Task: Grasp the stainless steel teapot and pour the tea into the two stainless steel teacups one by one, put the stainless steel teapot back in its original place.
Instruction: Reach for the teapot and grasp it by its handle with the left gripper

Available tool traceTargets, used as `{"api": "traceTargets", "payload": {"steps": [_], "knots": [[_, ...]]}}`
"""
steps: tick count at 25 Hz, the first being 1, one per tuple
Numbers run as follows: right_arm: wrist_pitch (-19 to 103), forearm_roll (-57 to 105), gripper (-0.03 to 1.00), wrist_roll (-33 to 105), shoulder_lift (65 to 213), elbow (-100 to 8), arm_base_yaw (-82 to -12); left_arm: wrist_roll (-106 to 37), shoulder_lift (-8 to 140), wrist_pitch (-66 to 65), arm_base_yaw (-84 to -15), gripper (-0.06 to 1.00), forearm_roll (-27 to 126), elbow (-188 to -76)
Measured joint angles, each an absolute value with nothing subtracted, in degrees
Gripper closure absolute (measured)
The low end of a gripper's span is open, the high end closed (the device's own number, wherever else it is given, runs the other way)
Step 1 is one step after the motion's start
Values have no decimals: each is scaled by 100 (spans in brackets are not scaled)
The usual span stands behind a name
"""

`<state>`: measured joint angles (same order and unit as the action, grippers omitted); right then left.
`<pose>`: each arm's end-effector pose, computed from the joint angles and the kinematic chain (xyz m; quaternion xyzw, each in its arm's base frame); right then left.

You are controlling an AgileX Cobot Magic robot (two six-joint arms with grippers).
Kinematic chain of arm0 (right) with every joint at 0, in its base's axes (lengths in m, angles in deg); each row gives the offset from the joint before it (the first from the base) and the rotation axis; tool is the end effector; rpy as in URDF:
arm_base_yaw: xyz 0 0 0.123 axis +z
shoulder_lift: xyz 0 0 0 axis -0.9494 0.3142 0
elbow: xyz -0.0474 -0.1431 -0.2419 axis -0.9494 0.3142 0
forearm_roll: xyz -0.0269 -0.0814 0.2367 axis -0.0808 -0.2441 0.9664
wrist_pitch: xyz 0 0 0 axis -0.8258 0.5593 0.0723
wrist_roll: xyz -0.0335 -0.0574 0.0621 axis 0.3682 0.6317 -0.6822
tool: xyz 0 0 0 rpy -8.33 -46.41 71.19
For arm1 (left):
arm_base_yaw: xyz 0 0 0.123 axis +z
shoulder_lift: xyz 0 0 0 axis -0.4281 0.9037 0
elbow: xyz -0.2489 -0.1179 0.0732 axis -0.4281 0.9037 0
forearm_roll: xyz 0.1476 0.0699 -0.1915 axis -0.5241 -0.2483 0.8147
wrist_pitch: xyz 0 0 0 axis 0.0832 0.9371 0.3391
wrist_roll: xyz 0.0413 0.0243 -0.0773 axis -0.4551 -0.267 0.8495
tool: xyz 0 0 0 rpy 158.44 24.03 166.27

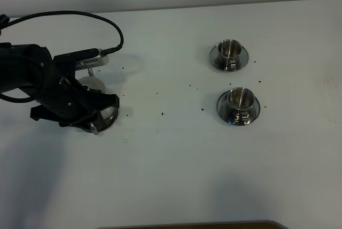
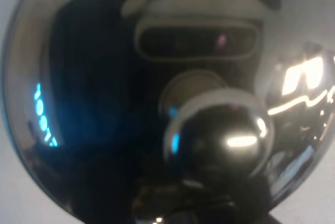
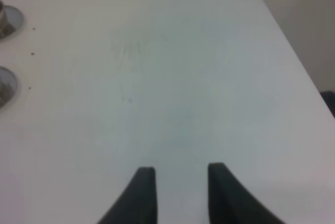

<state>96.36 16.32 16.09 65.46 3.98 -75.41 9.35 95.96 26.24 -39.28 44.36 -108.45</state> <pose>-0.0111 0.0008 0.2798 0.0087 0.8588 -0.0280 0.5114 0.3180 -0.0861 0.1511 -0.0227 0.9875 -0.0770 0.1356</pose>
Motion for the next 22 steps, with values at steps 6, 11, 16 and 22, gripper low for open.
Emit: {"api": "traceTargets", "payload": {"steps": [6, 11, 16, 22], "knots": [[9636, 1632, 72, 1609, 6546, 398, -7541, 935, 9596, 2629, -3928, 69, 4456, -10845], [9636, 1632, 72, 1609, 6546, 398, -7541, 928, 9596, 2629, -3928, 69, 4456, -10845], [9636, 1632, 72, 1609, 6546, 398, -7541, 858, 9596, 2629, -3928, 69, 4456, -10845], [9636, 1632, 72, 1609, 6546, 398, -7541, 824, 9596, 2629, -3928, 69, 4456, -10845]]}}
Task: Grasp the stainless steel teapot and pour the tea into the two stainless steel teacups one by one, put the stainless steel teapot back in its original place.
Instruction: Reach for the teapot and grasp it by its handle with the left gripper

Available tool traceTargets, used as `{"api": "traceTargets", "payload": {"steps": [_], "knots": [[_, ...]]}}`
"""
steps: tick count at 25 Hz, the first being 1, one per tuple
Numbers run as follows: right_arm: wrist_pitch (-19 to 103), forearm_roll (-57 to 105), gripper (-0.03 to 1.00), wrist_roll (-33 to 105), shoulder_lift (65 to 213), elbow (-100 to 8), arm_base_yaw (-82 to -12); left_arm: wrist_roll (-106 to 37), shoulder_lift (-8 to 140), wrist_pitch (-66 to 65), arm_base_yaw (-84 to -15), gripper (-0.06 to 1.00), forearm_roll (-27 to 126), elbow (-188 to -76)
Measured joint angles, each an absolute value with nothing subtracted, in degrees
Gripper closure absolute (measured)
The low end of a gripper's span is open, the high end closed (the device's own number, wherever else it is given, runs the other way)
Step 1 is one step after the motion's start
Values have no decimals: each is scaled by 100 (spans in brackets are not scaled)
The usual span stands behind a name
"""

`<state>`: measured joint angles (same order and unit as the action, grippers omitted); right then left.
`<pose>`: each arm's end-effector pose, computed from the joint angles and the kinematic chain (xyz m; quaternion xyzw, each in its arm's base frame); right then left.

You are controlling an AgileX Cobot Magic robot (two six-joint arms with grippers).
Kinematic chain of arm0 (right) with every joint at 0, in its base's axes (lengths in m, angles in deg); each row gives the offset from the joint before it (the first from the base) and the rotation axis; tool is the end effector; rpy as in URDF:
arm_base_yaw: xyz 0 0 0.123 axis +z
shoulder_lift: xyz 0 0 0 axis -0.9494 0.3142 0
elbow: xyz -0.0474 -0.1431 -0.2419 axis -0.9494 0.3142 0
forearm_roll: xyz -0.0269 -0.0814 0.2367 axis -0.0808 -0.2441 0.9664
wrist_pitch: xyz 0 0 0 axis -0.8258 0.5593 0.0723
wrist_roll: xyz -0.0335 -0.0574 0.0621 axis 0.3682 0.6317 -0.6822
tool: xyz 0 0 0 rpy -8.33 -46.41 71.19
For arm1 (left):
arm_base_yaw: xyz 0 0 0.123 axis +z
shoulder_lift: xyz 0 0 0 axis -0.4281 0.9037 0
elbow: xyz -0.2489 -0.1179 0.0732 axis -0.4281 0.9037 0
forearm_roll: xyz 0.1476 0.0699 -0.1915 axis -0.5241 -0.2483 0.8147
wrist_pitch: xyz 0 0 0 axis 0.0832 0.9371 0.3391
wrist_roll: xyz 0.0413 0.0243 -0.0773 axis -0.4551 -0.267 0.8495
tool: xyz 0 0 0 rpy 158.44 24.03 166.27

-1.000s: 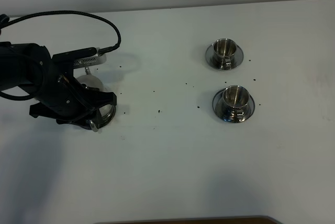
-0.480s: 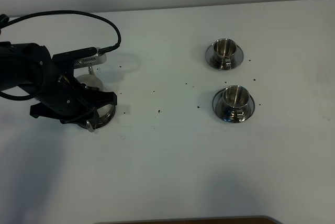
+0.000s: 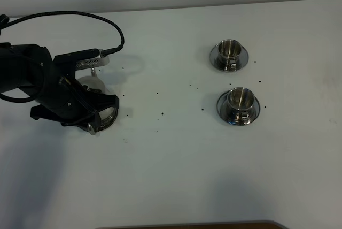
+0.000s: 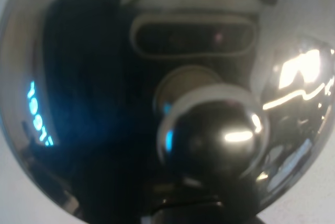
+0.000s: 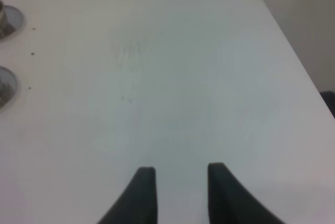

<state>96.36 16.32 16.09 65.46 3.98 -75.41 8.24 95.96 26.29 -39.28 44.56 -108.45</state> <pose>-0.0111 0.0008 0.2798 0.0087 0.8588 -0.0280 0.5114 0.3179 -0.0862 0.1511 -0.0144 0.9877 -0.0767 0.1357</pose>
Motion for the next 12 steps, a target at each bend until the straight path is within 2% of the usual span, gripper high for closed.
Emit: {"api": "traceTargets", "payload": {"steps": [12], "knots": [[9636, 1632, 72, 1609, 6546, 398, -7541, 786, 9436, 2633, -3928, 69, 4432, -10860]]}}
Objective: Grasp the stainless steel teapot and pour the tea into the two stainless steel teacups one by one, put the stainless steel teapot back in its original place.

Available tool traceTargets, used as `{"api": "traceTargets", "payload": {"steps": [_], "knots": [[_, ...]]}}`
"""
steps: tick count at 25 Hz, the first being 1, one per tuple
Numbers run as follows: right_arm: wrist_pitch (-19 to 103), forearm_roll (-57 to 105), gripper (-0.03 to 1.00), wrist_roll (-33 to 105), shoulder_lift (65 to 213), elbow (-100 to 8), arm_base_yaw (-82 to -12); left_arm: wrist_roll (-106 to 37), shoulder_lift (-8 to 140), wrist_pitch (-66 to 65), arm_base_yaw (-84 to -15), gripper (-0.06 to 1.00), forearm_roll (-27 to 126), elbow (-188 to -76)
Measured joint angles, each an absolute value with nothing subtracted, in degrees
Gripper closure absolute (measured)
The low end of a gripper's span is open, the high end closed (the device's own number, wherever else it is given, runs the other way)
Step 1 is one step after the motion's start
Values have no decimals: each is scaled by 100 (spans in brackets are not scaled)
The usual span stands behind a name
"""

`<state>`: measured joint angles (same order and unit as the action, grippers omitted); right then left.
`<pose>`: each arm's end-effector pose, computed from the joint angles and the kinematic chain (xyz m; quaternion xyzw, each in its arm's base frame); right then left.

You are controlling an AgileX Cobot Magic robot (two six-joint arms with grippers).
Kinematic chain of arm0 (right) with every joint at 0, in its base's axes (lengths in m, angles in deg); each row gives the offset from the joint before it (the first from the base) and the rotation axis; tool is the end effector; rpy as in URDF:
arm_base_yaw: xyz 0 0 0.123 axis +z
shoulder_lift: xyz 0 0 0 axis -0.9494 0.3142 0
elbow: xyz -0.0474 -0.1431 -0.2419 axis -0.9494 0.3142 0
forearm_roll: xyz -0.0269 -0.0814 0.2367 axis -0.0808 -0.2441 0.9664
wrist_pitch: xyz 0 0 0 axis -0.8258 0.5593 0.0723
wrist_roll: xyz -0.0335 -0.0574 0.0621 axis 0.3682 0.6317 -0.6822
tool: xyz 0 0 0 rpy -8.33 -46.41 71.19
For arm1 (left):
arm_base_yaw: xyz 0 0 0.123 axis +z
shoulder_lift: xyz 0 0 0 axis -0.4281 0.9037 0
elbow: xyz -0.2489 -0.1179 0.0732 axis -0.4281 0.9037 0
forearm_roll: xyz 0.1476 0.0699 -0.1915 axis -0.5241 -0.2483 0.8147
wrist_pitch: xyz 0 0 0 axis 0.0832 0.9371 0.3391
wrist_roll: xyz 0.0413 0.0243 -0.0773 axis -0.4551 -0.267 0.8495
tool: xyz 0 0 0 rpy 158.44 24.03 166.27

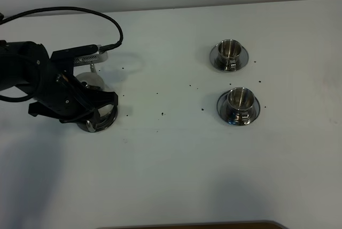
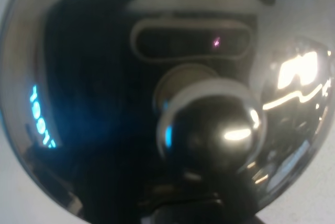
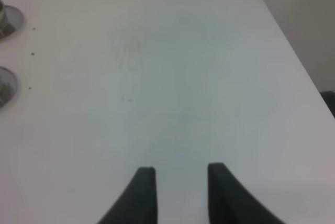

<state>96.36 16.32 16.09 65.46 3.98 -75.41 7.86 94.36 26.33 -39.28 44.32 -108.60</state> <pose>-0.0111 0.0008 0.2798 0.0087 0.8588 -0.0280 0.5114 0.3175 -0.0859 0.1609 -0.0089 0.9854 -0.0786 0.1505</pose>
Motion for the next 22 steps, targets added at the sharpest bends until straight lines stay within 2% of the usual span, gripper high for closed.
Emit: {"api": "traceTargets", "payload": {"steps": [16, 22], "knots": [[9636, 1632, 72, 1609, 6546, 398, -7541, 509, 9430, 4008, -3928, 69, 4278, -11541], [9636, 1632, 72, 1609, 6546, 398, -7541, 481, 9430, 4126, -3927, 69, 4147, -11579]]}}
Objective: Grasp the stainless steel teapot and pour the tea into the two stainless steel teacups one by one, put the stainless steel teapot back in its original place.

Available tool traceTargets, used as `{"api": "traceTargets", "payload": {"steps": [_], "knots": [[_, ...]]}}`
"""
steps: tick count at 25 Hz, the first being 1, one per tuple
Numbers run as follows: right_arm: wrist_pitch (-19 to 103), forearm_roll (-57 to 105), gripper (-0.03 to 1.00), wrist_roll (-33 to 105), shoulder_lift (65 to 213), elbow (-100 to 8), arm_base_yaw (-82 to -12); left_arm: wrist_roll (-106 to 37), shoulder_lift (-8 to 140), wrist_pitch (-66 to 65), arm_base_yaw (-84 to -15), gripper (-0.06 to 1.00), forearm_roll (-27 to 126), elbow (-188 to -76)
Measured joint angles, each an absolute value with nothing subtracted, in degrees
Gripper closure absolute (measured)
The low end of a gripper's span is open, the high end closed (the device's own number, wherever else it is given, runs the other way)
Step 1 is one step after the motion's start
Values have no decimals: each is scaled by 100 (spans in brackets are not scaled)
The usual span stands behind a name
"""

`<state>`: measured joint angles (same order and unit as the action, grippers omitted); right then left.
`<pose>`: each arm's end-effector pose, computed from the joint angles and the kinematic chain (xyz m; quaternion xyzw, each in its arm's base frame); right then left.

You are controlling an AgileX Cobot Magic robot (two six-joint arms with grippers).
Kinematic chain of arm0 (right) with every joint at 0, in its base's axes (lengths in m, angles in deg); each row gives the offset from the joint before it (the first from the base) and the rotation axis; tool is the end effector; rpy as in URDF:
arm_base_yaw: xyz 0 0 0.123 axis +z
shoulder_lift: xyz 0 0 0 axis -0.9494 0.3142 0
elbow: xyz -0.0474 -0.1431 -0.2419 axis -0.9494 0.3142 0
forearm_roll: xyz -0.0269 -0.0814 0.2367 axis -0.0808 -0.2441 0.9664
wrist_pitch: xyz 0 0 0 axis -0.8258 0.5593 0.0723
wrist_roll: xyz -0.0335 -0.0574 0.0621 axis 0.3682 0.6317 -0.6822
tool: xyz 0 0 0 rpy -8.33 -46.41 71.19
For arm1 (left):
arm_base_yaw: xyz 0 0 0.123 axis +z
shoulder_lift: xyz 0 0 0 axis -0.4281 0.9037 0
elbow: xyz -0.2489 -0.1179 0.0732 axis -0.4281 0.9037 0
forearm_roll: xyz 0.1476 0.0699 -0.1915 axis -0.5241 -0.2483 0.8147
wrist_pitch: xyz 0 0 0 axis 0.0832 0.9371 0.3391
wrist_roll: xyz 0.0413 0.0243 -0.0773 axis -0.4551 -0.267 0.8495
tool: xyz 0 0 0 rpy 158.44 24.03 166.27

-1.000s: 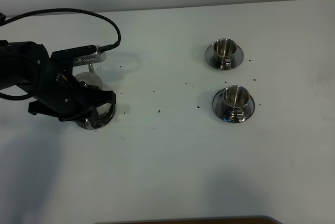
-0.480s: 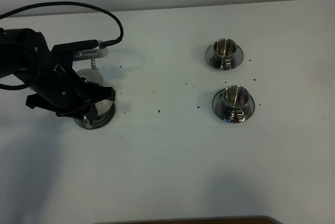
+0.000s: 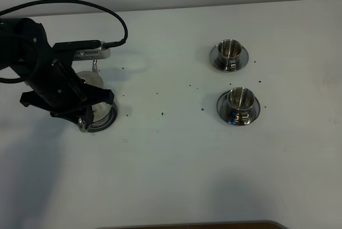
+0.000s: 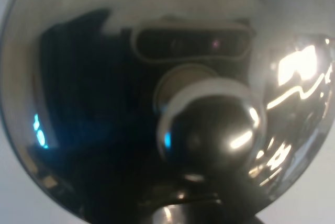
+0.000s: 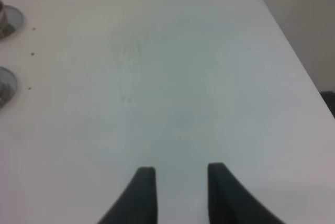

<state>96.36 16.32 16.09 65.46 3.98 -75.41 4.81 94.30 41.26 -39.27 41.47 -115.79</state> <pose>-0.0111 0.0008 0.2798 0.0087 0.8588 -0.0280 0.5114 0.3220 -0.0865 0.1848 0.0437 0.9936 -0.0543 0.0889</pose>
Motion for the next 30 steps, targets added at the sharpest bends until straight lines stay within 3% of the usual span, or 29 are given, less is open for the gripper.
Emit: {"api": "traceTargets", "payload": {"steps": [30], "knots": [[9636, 1632, 72, 1609, 6546, 398, -7541, -157, 9619, 3688, -3927, 69, 4116, -11584]]}}
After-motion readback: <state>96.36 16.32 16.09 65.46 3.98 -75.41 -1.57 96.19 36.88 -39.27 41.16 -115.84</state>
